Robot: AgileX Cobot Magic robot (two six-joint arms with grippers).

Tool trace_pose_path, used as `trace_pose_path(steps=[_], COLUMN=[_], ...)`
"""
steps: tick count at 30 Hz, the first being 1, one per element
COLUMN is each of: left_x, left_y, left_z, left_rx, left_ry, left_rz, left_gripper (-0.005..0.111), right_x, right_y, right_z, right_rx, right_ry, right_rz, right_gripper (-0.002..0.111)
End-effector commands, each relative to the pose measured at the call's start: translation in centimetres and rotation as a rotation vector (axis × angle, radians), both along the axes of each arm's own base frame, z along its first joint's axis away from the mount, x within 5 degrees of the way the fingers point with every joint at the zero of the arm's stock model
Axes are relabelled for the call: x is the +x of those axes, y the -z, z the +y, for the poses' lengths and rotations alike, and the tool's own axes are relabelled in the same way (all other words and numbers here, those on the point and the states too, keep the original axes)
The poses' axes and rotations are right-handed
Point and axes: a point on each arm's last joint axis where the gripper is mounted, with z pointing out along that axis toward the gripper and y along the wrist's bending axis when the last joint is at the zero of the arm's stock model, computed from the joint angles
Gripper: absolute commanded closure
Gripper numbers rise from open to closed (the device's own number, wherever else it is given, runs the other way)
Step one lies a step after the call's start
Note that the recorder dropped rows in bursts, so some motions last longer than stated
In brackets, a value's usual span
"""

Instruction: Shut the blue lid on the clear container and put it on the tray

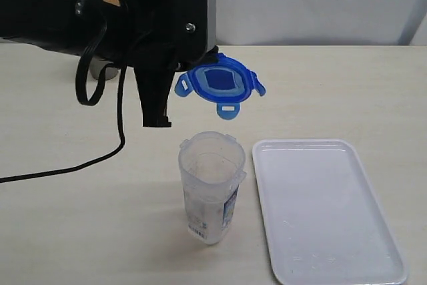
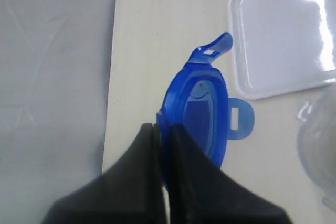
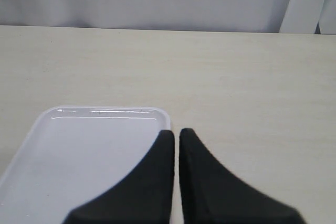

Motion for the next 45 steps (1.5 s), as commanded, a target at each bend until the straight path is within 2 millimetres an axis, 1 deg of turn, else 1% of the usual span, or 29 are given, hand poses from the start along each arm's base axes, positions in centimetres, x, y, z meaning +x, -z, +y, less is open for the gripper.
trace_pose_path(steps=[1, 5, 10, 15, 20, 25, 36, 39, 45], left_x=[-1.5, -2.6, -3.1, -3.3, -4.0, -4.3, -4.4, -4.1, -3.2], left_y=[-0.2, 0.2, 0.4, 0.0, -1.0, -0.9, -0.8, -1.1, -2.3], left_z=[-0.3, -0.7, -1.0, -0.7, -0.1, 0.0, 0.0, -0.1, -0.3], left_rx=[0.024, 0.048, 0.073, 0.066, 0.056, 0.061, 0.066, 0.043, -0.055], left_ry=[0.054, 0.093, 0.12, 0.119, 0.125, 0.133, 0.137, 0.123, 0.063], left_rz=[0.008, -0.036, -0.055, -0.064, -0.069, -0.037, -0.024, -0.058, -0.182], left_gripper=[0.107, 0.107, 0.107, 0.107, 0.107, 0.107, 0.107, 0.107, 0.107], right_x=[0.0, 0.0, 0.0, 0.0, 0.0, 0.0, 0.0, 0.0, 0.0], right_y=[0.1, 0.1, 0.1, 0.1, 0.1, 0.1, 0.1, 0.1, 0.1], right_z=[0.0, 0.0, 0.0, 0.0, 0.0, 0.0, 0.0, 0.0, 0.0], right_rx=[-0.002, -0.002, -0.002, -0.002, -0.002, -0.002, -0.002, -0.002, -0.002], right_ry=[-0.002, -0.002, -0.002, -0.002, -0.002, -0.002, -0.002, -0.002, -0.002], right_rz=[-0.004, -0.004, -0.004, -0.004, -0.004, -0.004, -0.004, -0.004, -0.004], right_gripper=[0.104, 0.104, 0.104, 0.104, 0.104, 0.104, 0.104, 0.104, 0.104])
